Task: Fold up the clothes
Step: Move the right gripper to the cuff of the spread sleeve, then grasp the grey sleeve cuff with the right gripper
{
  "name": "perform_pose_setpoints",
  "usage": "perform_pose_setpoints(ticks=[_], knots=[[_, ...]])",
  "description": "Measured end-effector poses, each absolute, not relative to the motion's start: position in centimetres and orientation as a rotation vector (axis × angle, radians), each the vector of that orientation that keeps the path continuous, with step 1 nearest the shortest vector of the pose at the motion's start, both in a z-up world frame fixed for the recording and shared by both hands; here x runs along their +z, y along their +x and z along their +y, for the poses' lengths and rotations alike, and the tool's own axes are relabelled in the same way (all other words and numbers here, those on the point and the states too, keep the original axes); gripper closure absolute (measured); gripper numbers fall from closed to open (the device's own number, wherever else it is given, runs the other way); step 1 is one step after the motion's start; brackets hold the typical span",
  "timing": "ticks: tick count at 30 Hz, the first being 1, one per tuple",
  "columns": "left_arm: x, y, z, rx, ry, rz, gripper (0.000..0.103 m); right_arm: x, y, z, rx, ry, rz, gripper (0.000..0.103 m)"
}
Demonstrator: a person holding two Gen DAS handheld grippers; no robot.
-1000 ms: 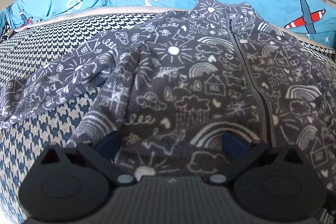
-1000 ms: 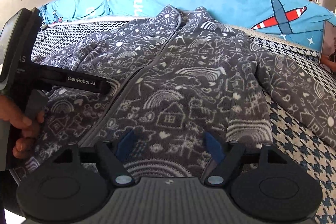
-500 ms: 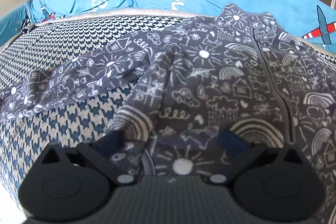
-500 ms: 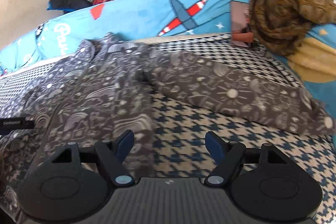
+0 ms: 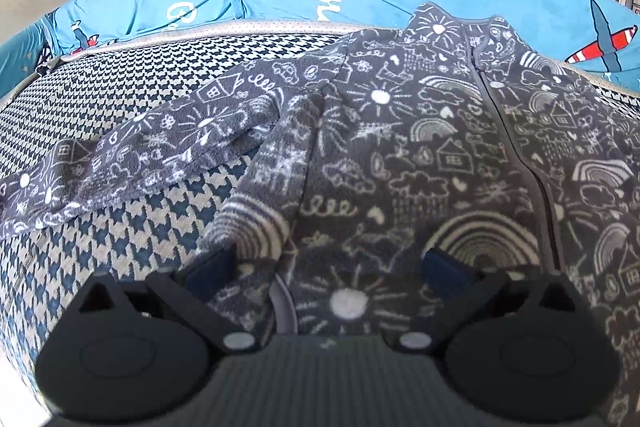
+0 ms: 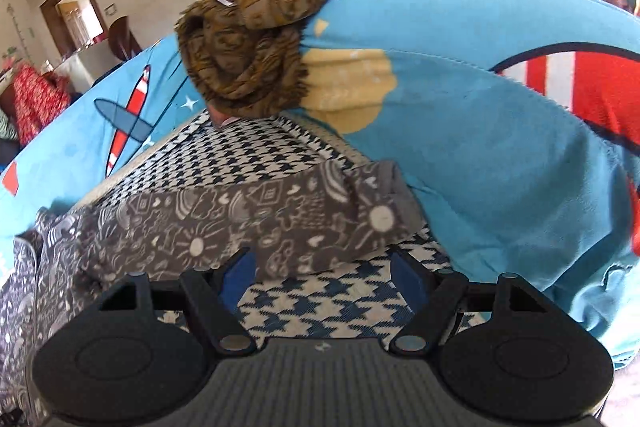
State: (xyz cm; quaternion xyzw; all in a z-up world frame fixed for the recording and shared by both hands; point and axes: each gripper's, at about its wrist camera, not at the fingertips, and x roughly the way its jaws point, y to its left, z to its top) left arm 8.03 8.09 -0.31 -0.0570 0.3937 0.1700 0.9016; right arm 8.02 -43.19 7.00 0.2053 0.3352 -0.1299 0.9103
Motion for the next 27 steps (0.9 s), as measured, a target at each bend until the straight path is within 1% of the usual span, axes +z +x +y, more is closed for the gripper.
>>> perform_pose_setpoints(ticks=[3,13,15,20,22,23,25,27], knots=[[-0.4,8.1,8.0,0.357,-0.114,0.813,0.000,7.3,8.2,-45.7,-0.315,0.486,0.694,0.029],[-0.4,7.9,8.0,0.355,-0.112,0.808,0.000,5.1,10.5,-48.5,-0.340,0.642,0.721,0.029],[-0.4,7.9,7.9,0.356,-0.111,0.808,0.000,4.8,10.9,-48.9,-0.349,0.645,0.713,0.031],[-0.4,7.9,7.9,0.360,-0.110,0.807,0.000,4.5,11.6,-49.0,-0.353,0.626,0.692,0.048],[-0.4,7.9,7.9,0.360,-0.110,0.807,0.000,4.4,11.8,-48.9,-0.359,0.602,0.693,0.061],[-0.4,8.0,7.9,0.360,-0.110,0.807,0.000,4.4,11.9,-48.9,-0.359,0.596,0.691,0.065],[-0.3,7.9,7.9,0.358,-0.113,0.807,0.000,4.5,11.9,-48.9,-0.356,0.596,0.679,0.084],[-0.2,7.9,7.9,0.355,-0.119,0.809,0.000,4.8,11.8,-48.8,-0.347,0.594,0.661,0.088]])
